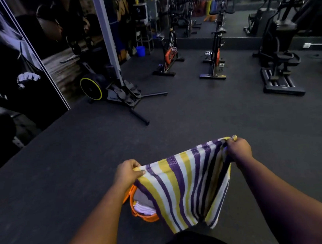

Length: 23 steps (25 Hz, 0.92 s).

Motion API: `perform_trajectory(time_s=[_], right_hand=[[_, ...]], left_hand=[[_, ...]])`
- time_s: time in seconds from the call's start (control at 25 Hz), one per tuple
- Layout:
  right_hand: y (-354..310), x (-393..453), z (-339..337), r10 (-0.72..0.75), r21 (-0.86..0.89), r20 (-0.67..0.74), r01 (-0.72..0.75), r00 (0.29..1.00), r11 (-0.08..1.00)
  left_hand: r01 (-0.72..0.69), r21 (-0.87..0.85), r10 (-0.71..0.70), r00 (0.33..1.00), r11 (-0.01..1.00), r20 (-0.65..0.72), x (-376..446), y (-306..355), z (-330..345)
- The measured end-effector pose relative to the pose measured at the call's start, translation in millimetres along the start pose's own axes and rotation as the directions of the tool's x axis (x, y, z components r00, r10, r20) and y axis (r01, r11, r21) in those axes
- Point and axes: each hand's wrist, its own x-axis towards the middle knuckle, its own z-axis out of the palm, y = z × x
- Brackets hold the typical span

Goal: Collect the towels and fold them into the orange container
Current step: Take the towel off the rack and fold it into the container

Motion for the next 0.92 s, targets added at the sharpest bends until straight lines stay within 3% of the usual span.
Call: perform_trajectory(time_s=[0.12,0.2,0.28,0.36,0.44,0.52,0.6,0.72,0.92], right_hand=[[7,1,-3,0.047,0.002,-0.002,-0.047,0.999,0.999],[6,-4,-1,0.051,0.002,0.026,-0.051,0.998,0.999],[2,-13,4,-0.005,0.017,0.079,0.003,0.997,1.0],[-5,-28,9,-0.091,0.156,0.118,0.073,0.989,0.985],[-11,-41,15,-0.183,0.41,0.178,0.096,0.967,0.907],[-20,-57,15,-0.251,0.591,0.351,-0.005,0.902,0.807],[-29,-68,15,-0.307,0.618,0.531,-0.113,0.79,0.778],[-44,-80,19,-0.361,0.628,0.611,-0.153,0.705,0.763],[-65,-99,35,-0.389,0.6,0.56,-0.034,0.732,0.799]], left_hand=[[-0.001,-0.088,-0.003,0.999,0.996,-0.048,5,-11,0],[0.001,-0.384,-0.039,0.995,0.923,-0.091,3,-8,1],[0.023,-0.614,-0.071,0.996,0.789,-0.053,-2,8,4],[0.064,-0.736,-0.079,0.997,0.673,0.015,-8,31,12],[0.1,-0.82,-0.105,0.993,0.564,0.049,-12,53,20],[0.118,-0.875,-0.105,0.992,0.47,0.077,-14,65,26],[0.132,-0.901,-0.041,0.991,0.413,0.127,-13,72,29],[0.149,-0.886,-0.022,0.988,0.44,0.155,-13,81,32],[0.104,-0.835,0.06,0.985,0.54,0.161,-26,92,37]])
